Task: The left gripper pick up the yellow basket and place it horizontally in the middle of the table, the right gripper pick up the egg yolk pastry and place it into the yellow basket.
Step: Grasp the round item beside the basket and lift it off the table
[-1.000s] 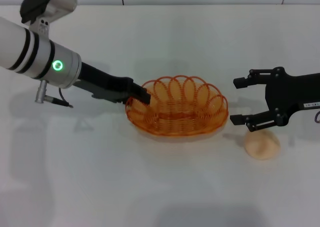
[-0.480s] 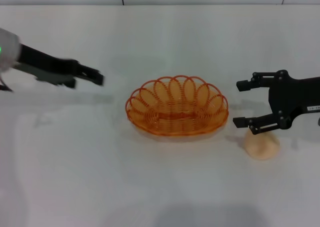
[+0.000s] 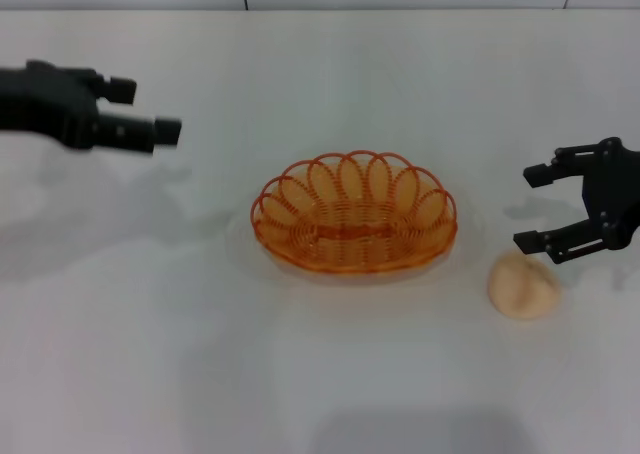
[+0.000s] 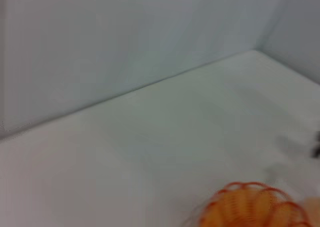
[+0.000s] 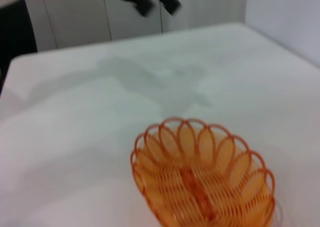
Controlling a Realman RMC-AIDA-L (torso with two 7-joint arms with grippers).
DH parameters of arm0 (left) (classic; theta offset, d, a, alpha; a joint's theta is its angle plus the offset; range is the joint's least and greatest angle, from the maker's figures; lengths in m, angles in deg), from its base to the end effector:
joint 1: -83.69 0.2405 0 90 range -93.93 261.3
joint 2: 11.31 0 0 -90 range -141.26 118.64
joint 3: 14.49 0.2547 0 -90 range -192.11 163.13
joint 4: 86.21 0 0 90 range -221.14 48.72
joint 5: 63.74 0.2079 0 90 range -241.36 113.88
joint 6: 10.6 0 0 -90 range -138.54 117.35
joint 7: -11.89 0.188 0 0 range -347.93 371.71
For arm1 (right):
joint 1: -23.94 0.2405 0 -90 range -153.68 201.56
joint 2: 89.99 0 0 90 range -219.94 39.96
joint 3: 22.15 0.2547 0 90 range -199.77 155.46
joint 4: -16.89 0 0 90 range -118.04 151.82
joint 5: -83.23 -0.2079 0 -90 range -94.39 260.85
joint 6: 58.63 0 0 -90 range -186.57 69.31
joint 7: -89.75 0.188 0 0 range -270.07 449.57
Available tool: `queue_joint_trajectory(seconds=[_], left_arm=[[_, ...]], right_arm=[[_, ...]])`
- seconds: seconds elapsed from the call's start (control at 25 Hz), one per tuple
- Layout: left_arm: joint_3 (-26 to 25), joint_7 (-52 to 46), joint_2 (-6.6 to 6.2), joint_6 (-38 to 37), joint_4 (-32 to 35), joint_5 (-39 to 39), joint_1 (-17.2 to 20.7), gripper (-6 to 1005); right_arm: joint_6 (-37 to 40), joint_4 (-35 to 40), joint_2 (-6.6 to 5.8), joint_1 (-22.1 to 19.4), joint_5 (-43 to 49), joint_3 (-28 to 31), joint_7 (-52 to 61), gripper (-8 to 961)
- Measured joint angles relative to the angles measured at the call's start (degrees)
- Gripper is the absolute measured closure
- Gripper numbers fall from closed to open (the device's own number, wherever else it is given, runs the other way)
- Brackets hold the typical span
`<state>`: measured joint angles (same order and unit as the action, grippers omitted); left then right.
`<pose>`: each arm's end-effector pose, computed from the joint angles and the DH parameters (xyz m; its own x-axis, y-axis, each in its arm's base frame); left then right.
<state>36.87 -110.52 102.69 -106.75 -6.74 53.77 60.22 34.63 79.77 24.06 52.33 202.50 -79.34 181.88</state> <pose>-0.2106 0.3480 0.0664 0.8028 0.5101 0.3088 0.5879 -0.7636 -0.2671 0.2235 0.3494 0.0073 0.9714 -0.1878 -0.1453 -0.2142 -0.9572 -0.1945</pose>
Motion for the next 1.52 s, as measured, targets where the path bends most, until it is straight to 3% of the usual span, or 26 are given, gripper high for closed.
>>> queue_joint_trajectory(seconds=[0.2,0.24,0.32,0.52,0.84,1.04,1.28,1.52], left_arm=[[-0.22,13.55,1.64,-3.51,0.51,-6.22,6.11,109],[-0.22,13.55,1.64,-3.51,0.51,-6.22,6.11,109],[-0.36,22.02,2.85,-6.24,0.23,-8.85,10.45,109],[-0.38,32.15,3.69,-10.39,-3.46,-8.57,13.18,110],[-1.77,47.16,3.03,-10.50,-16.01,-6.61,13.61,110],[-3.30,48.43,4.32,-9.88,-16.74,-2.00,13.21,110],[-3.22,48.70,4.87,-10.28,-16.45,-2.21,13.11,110],[-2.38,48.68,5.01,-10.48,-16.19,-2.33,12.92,110]], right_arm=[[2.25,5.98,0.99,0.83,5.60,-1.43,6.81,94],[2.67,6.68,0.86,1.47,6.69,-3.00,9.11,94],[3.53,7.19,0.54,3.10,9.17,-5.49,13.06,94],[4.15,8.86,1.15,6.02,15.87,-10.56,19.96,96],[3.84,7.55,1.29,8.46,20.31,-15.27,25.45,98],[3.10,7.01,1.31,8.76,20.55,-16.23,25.98,99],[0.60,3.39,1.21,8.42,20.87,-16.34,25.15,108],[-1.13,2.04,1.23,8.01,22.50,-16.93,23.39,326]])
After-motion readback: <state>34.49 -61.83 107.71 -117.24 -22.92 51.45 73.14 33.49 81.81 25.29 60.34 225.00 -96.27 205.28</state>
